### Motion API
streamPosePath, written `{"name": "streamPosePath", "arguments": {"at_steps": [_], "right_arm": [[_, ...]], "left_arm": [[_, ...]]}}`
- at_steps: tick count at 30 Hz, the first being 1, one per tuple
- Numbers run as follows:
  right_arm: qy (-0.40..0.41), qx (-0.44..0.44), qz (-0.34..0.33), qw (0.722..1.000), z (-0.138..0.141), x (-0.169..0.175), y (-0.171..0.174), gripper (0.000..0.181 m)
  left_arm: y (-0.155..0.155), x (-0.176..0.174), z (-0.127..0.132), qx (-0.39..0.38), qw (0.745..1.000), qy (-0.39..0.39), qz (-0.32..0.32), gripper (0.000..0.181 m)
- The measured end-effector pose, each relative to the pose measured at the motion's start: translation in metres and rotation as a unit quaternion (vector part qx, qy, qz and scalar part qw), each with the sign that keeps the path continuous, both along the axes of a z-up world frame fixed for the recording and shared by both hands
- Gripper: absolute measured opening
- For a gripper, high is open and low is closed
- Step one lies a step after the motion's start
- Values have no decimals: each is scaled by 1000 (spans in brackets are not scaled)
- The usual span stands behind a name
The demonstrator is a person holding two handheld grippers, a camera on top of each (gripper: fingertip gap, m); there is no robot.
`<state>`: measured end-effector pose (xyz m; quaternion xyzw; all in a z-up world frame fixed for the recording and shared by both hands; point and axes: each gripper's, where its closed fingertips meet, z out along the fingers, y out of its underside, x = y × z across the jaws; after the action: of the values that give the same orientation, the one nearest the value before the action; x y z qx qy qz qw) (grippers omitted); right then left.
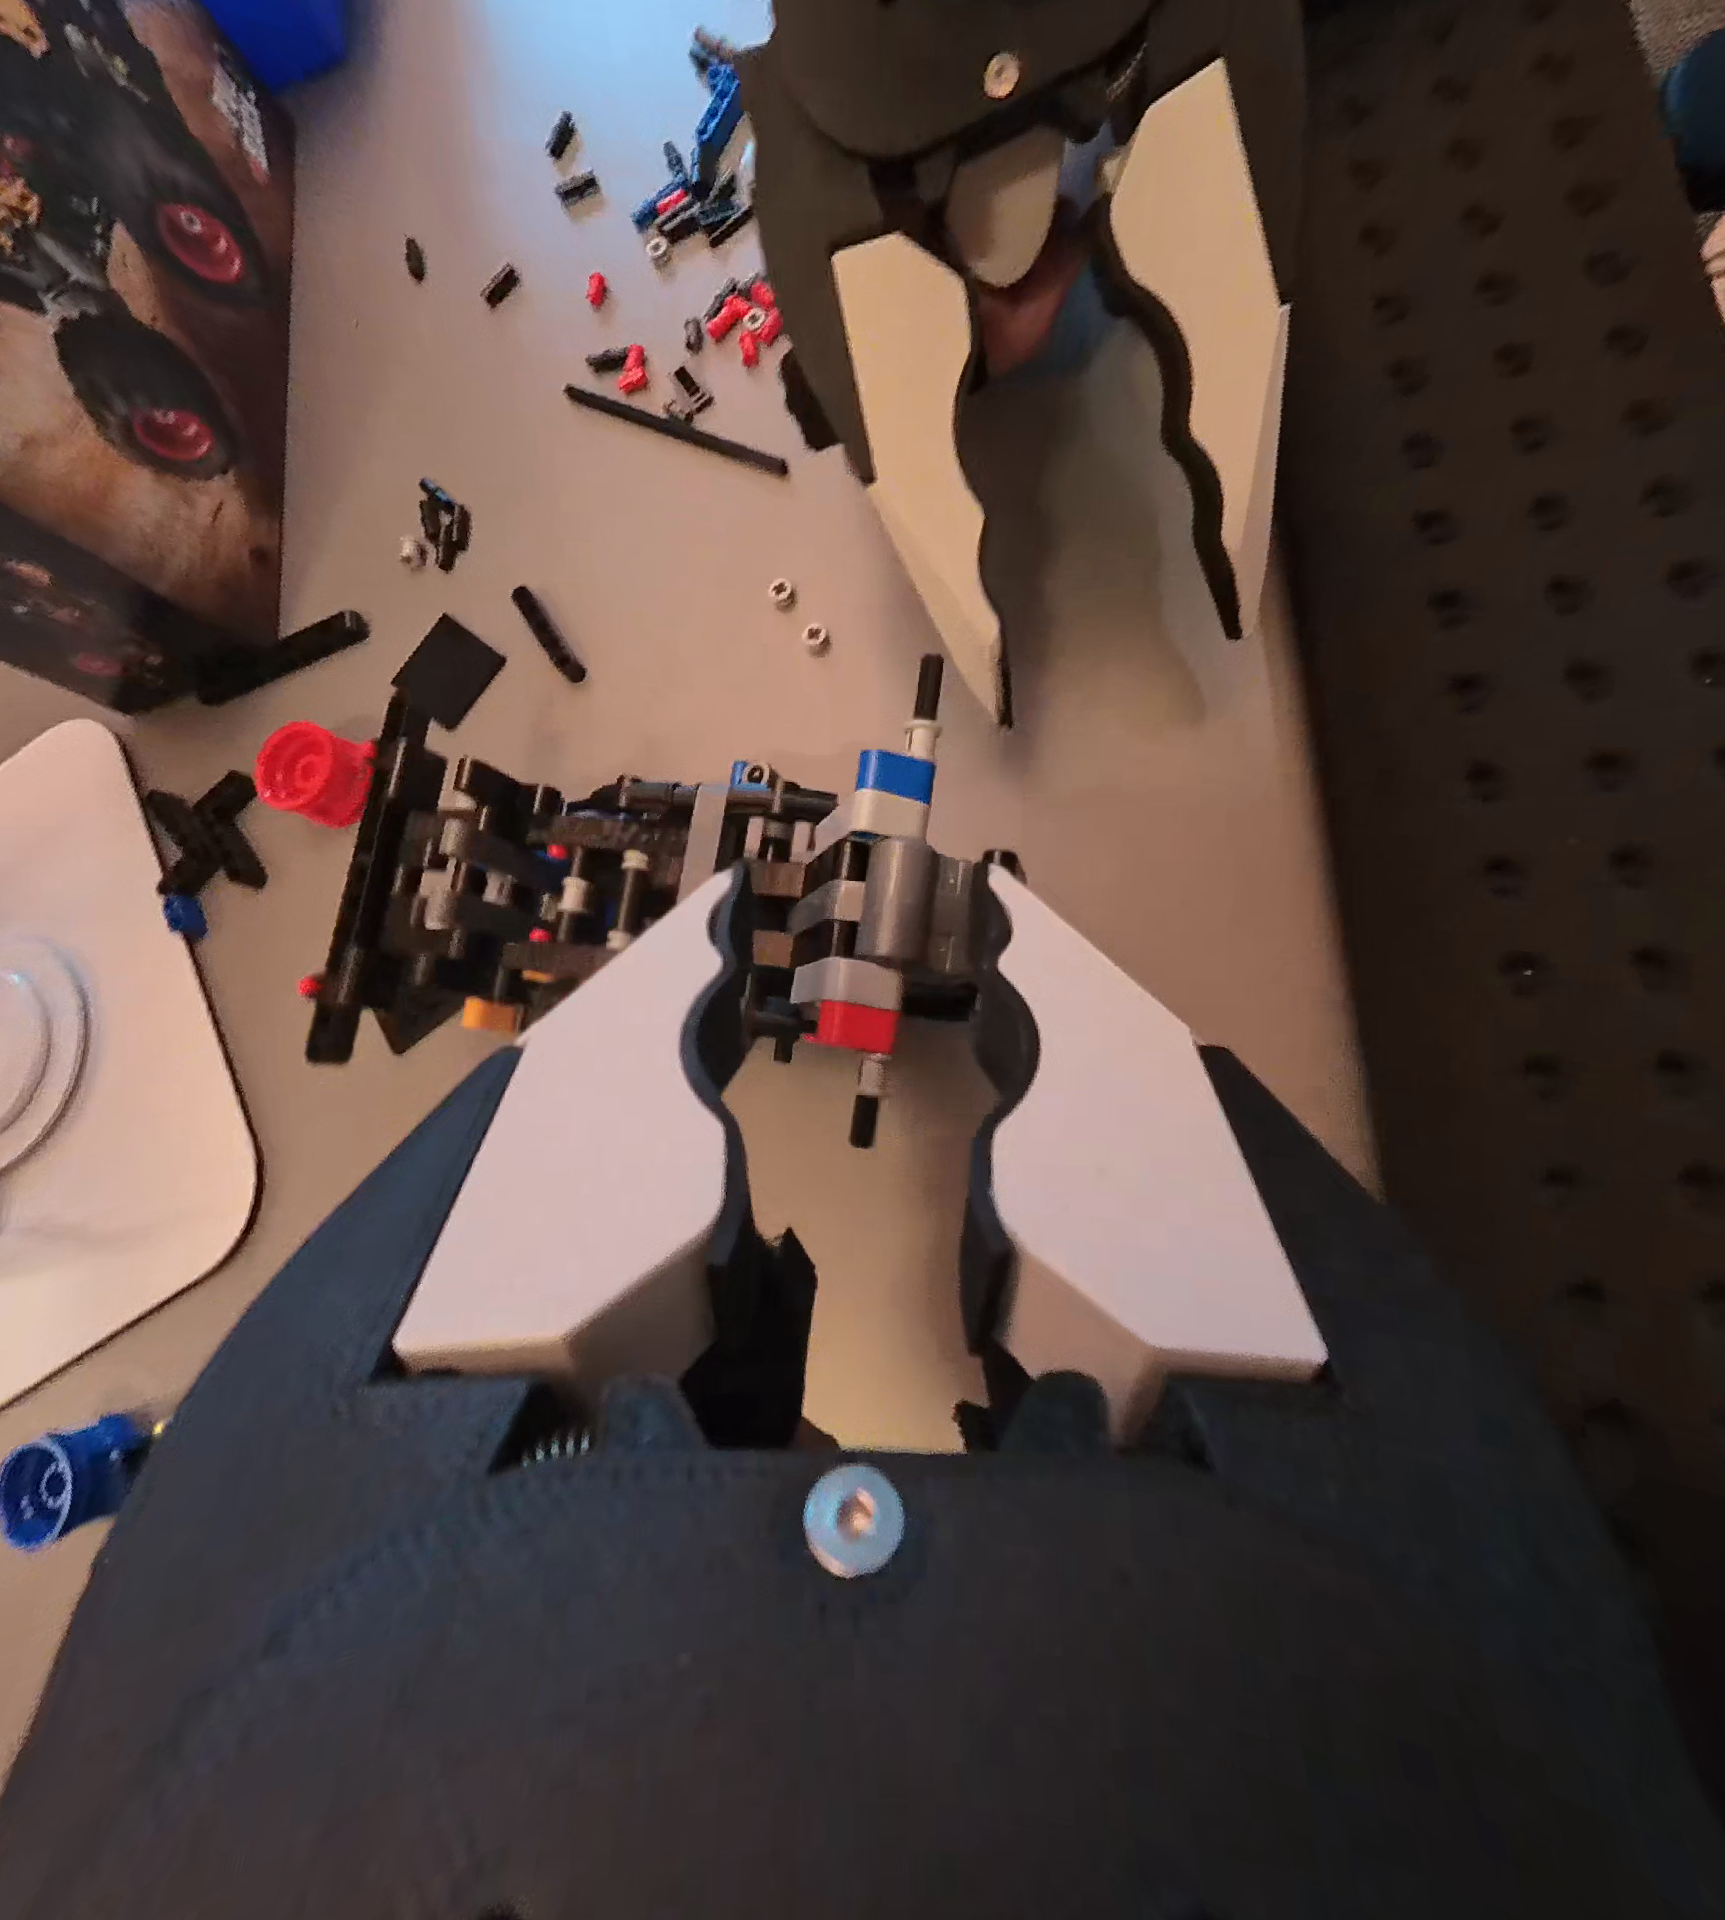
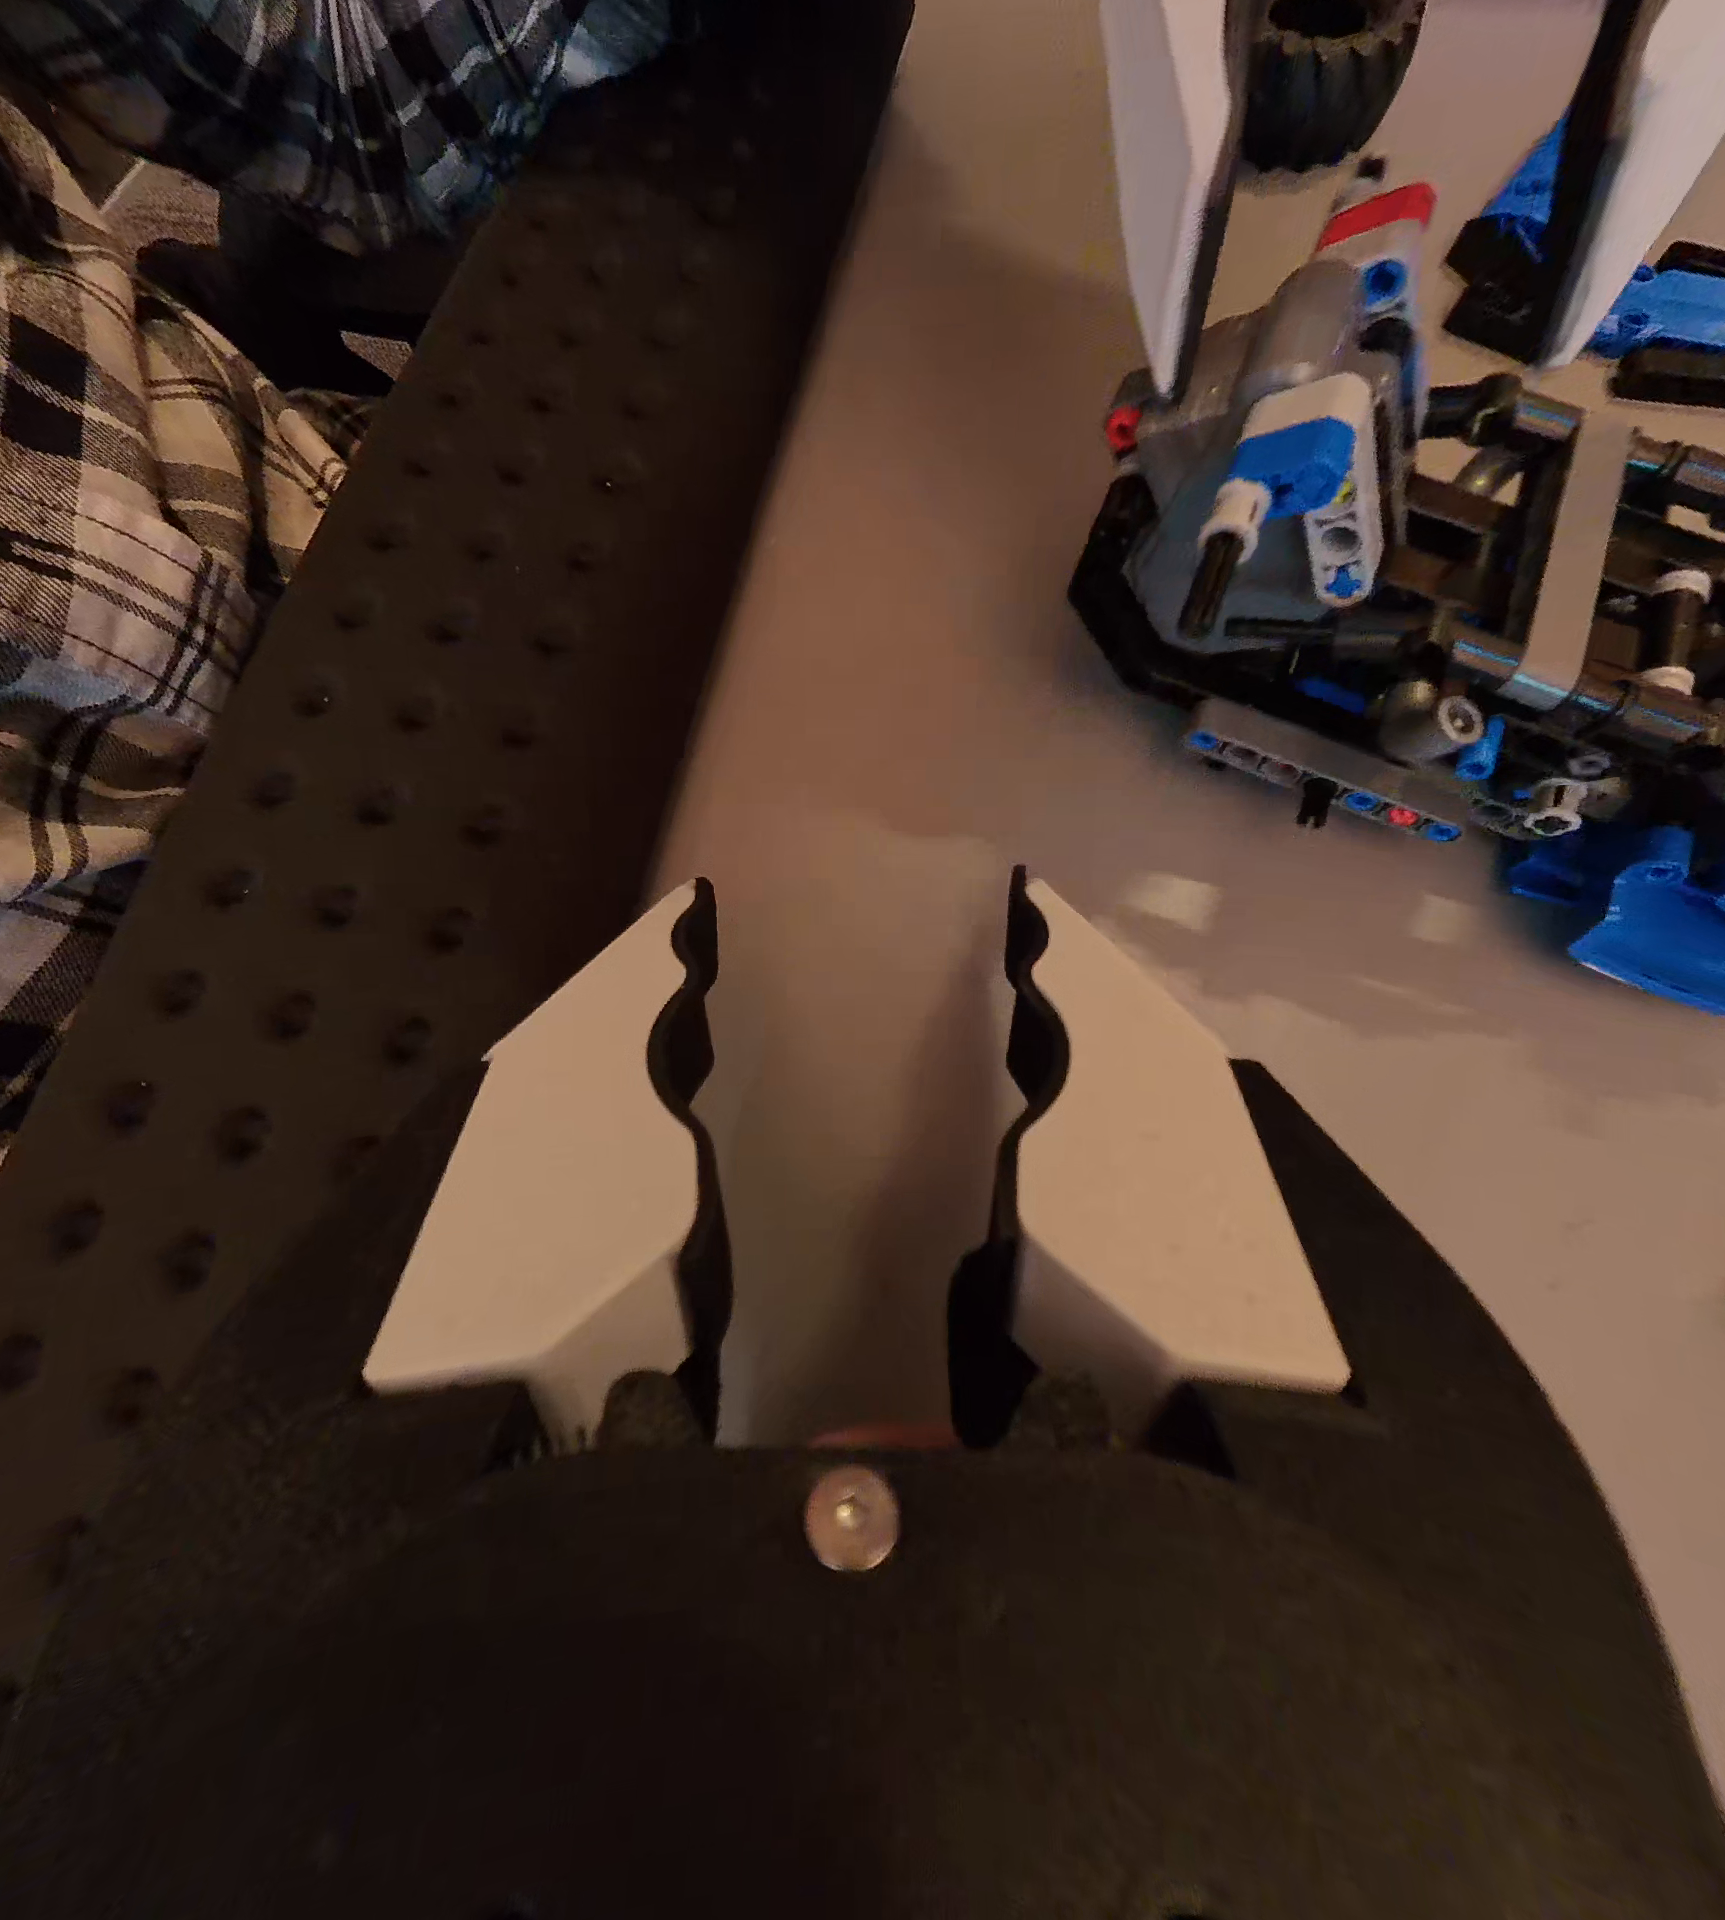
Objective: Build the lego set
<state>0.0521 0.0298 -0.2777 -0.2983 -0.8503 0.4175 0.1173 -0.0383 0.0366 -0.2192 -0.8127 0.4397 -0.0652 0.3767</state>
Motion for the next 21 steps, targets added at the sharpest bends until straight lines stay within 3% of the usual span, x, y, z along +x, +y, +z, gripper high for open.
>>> {"name": "streamPosePath", "arguments": {"at_steps": [10,21], "right_arm": [[1,1,-5,1000,0,-2,3,54],[9,1,-12,1000,4,-5,7,54]], "left_arm": [[-1,-49,1,7,997,5,77,42],[9,-71,2,28,992,8,122,48]]}}
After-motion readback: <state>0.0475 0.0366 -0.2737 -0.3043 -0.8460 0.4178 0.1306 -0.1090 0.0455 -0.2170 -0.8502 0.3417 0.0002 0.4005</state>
